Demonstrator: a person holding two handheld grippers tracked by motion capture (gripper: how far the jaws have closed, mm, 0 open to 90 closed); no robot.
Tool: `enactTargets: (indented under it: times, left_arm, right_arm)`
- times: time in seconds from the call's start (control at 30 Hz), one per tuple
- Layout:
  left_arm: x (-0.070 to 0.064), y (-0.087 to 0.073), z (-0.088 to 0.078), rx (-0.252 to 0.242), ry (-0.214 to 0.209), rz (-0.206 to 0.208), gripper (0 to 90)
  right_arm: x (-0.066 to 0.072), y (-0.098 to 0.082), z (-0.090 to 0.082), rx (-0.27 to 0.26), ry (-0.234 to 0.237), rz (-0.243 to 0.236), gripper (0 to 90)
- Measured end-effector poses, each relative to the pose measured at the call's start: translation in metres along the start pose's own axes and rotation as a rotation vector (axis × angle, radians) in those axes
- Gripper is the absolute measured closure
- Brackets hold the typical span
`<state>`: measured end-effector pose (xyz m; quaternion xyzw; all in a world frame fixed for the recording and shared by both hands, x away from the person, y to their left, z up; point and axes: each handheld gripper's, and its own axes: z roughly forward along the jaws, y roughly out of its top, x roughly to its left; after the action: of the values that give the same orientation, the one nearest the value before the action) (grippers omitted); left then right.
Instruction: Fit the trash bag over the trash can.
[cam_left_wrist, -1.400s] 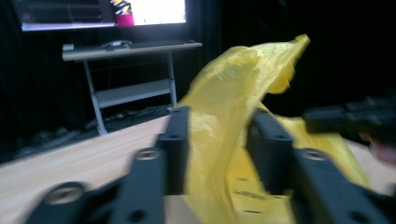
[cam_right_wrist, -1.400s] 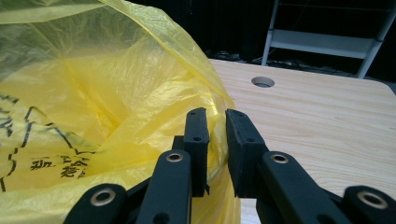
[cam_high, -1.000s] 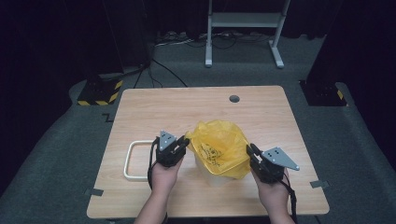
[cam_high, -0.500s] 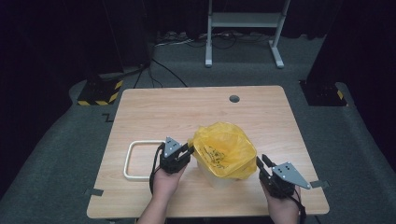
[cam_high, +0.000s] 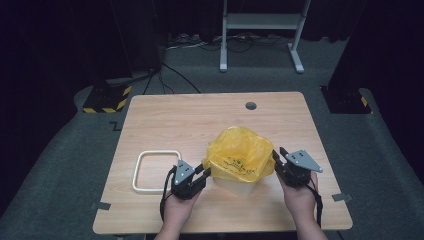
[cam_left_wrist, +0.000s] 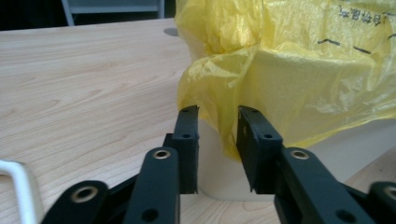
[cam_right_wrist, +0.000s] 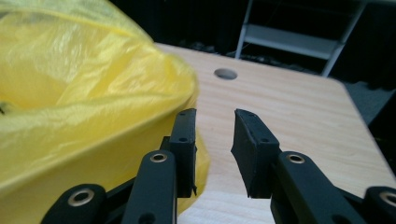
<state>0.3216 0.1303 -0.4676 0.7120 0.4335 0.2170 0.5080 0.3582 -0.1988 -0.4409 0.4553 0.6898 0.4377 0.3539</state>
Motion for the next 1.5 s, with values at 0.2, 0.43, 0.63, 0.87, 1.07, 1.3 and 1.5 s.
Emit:
enactTargets:
  times: [0.2,0.43,0.63,0.87,1.07,1.3,1.5]
  left_arm:
    - [-0.001,-0.002,-0.009,-0.066,0.066,0.020,56.6]
    - [-0.004,-0.005,-0.018,-0.134,0.118,0.051,42.6]
    - [-0.013,0.000,-0.027,-0.187,0.138,0.116,34.0]
    - [-0.029,0.018,-0.029,-0.277,0.132,0.214,35.4]
    - [-0.020,0.040,-0.007,-0.196,0.119,0.236,59.1]
    - [0.000,0.039,0.008,-0.129,0.132,0.131,72.3]
    - [0.009,0.035,0.014,-0.098,0.138,0.094,72.7]
  right_arm:
    - [0.003,0.004,-0.027,-0.081,-0.010,0.017,67.2]
    - [0.018,0.009,-0.047,-0.159,0.007,0.020,61.9]
    - [0.026,0.011,-0.052,-0.178,0.031,0.050,60.1]
    - [0.035,0.011,-0.043,-0.148,0.062,0.089,59.3]
    - [0.038,0.011,-0.036,-0.121,0.058,0.101,59.6]
    - [0.033,0.011,-0.032,-0.089,0.055,0.096,60.7]
    - [0.029,0.010,-0.044,-0.134,0.059,0.110,63.7]
